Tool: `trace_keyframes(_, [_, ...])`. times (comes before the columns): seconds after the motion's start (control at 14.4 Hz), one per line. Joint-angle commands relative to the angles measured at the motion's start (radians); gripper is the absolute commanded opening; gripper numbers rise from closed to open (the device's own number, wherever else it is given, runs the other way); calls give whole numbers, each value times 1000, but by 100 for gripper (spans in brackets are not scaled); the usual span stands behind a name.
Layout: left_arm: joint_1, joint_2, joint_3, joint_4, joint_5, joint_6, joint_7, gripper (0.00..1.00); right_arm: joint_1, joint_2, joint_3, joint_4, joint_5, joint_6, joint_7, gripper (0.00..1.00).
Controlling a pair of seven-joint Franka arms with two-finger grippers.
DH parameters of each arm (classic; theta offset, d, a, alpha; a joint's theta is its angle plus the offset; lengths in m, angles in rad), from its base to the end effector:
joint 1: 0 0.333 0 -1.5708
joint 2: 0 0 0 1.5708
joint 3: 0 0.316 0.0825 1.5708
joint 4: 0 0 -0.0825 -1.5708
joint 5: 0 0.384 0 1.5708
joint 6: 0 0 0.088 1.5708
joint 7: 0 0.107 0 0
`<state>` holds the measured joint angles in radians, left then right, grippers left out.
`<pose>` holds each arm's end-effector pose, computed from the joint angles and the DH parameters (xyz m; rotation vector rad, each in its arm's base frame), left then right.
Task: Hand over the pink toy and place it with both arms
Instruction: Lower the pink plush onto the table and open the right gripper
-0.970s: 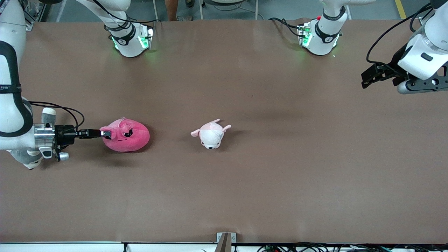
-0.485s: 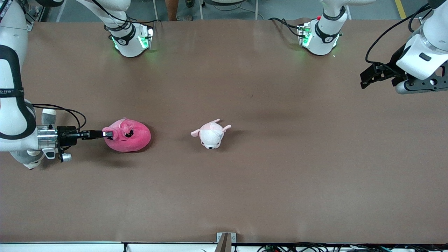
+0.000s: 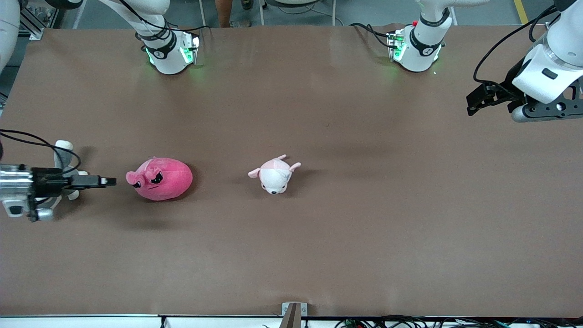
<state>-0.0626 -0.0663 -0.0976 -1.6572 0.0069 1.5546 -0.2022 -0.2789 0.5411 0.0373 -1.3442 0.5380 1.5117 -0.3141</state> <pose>0.5242 -0.0857 0.6182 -3.1207 -0.0660 0.0525 0.6652 -0.1099 0.4056 -2.4947 0.0009 0.2552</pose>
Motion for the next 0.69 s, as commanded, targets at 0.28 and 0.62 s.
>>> trace_keyframes(0.28, [-2, -13, -2, -13, 13, 25, 4, 100, 72, -188, 18, 59, -352, -11, 26, 100])
trace_keyframes(0.62, [-3, -4, -2, -12, 13, 27, 4, 100, 148, -305, 18, 62, -556, -1, 107, 100])
